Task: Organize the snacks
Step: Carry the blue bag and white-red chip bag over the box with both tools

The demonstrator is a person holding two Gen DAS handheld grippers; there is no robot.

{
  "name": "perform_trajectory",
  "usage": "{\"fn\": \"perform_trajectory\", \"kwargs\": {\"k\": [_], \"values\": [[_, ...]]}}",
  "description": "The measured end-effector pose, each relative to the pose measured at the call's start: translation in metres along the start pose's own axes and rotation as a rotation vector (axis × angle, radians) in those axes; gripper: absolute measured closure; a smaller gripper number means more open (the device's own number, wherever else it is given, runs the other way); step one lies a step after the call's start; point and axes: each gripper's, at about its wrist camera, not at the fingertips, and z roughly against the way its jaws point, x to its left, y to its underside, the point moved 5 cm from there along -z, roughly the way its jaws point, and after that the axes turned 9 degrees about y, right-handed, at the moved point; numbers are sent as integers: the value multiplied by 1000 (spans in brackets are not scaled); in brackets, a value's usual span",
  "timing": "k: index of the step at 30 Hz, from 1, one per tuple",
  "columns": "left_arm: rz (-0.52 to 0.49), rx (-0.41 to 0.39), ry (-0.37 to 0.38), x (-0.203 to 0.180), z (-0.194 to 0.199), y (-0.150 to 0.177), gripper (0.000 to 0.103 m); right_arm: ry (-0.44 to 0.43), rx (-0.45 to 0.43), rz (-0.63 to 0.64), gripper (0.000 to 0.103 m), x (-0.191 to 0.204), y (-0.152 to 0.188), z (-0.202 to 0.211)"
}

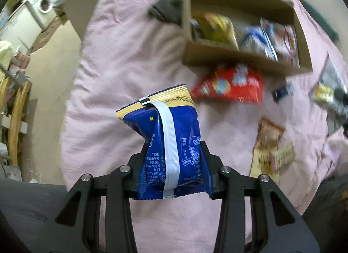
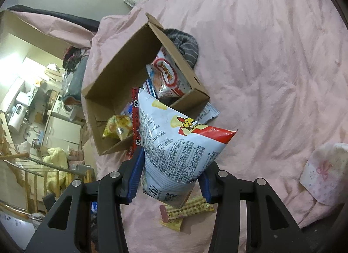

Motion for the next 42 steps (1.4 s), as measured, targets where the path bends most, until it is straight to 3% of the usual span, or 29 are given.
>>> {"fn": "perform_trajectory", "kwargs": {"k": [4,11,17,23,29,42], "values": [[29,-90,-16,3,25,-26,67,-8,-41,7,56,6,-5,12],[-18,-212,-28,-23,45,-76,66,-26,-121,38,56,20,-24,26],[-71,-241,-25,-46,47,-107,67,-23,-195,83,56,39,-55,29],[-120,-280,-26,-72,40,-141,66,-36,-188,144,56,62,-81,8],[-126,-279,-8,-88,18,-173,66,-51,-135,177,56,84,-98,-29],[-154,-147,-39,-100,-67,-203,66,32,45,391,56,105,-104,-120]]}}
